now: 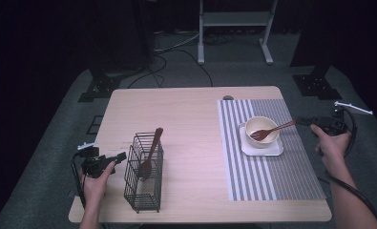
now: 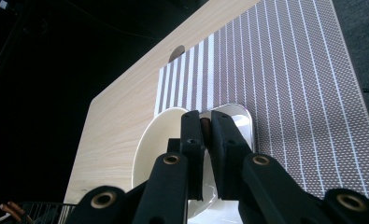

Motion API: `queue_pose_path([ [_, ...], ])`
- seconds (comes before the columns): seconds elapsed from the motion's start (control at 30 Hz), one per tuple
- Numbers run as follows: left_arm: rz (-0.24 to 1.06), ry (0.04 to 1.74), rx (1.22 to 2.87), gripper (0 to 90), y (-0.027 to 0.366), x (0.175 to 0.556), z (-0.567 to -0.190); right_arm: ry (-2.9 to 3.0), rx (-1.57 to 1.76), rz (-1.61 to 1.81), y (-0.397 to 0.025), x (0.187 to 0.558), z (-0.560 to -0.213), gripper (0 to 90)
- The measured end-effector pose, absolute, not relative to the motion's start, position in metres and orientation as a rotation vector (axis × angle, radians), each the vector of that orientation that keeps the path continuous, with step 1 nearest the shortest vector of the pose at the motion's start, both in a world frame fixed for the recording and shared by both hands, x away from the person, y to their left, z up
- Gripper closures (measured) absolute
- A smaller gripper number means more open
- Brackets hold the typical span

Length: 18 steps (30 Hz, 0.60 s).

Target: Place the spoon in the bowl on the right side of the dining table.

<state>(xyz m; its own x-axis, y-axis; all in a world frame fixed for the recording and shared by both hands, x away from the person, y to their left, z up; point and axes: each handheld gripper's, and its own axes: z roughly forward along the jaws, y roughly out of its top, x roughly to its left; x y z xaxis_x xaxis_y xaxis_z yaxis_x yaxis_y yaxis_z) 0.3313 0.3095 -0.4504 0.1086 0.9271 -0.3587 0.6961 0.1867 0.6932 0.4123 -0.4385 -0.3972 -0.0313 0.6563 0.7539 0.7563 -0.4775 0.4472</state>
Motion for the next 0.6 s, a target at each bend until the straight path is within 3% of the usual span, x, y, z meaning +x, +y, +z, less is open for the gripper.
queue_pose_path([
  [0.6, 0.356, 1.639, 1.57, 2.0, 0.309, 0.331, -0.45, -1.488, -2.071, -1.565, -0.441, 0.406, -0.415, 70.3],
])
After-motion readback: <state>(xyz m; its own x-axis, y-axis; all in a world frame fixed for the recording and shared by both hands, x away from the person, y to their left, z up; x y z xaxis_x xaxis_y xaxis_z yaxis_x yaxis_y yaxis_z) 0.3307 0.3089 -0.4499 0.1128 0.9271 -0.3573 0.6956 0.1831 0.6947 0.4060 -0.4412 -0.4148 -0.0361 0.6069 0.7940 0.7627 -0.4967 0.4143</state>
